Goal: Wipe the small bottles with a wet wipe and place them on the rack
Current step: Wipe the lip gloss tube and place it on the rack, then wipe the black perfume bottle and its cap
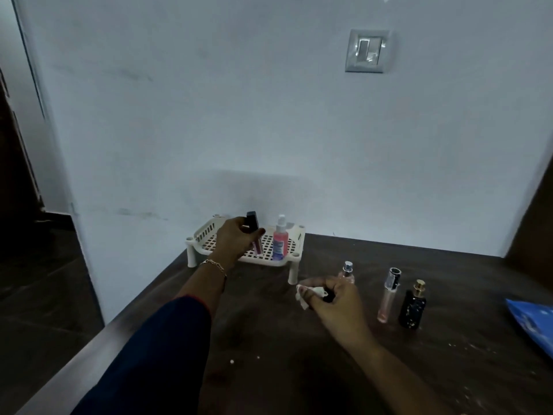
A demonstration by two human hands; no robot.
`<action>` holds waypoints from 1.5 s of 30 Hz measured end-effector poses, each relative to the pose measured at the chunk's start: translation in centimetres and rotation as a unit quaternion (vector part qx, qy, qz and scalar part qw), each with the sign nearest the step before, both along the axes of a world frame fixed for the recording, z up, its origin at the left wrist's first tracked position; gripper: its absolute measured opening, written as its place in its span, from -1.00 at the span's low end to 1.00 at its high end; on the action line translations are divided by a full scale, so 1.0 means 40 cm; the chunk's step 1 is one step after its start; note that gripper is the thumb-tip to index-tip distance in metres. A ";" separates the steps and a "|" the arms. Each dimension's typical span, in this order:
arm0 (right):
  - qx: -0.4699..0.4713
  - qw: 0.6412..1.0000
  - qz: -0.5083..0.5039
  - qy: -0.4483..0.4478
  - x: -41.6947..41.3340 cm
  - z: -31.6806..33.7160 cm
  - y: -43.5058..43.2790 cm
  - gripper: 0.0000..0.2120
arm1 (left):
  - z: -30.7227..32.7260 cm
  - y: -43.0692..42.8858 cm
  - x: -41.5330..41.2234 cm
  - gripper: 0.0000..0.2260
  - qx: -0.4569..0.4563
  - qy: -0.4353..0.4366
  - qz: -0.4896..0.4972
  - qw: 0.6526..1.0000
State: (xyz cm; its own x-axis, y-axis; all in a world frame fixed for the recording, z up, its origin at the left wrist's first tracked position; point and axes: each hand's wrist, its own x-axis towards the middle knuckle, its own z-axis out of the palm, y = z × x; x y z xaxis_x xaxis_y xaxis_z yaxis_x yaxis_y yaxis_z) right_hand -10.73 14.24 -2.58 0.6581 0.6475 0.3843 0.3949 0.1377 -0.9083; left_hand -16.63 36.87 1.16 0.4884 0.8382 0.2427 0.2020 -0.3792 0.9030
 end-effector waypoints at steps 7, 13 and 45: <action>-0.012 1.000 0.015 0.014 0.023 -0.027 0.042 -0.95 | -0.028 0.013 0.040 -0.60 0.051 0.075 -0.016 0.996; -0.019 0.999 0.028 0.036 0.032 -0.033 0.056 -0.98 | -0.027 0.019 0.039 -0.56 0.076 0.108 -0.035 0.991; 0.036 0.982 -0.067 0.172 0.021 0.010 -0.314 -0.94 | 0.101 -0.453 0.094 -0.88 0.227 0.021 -0.081 0.970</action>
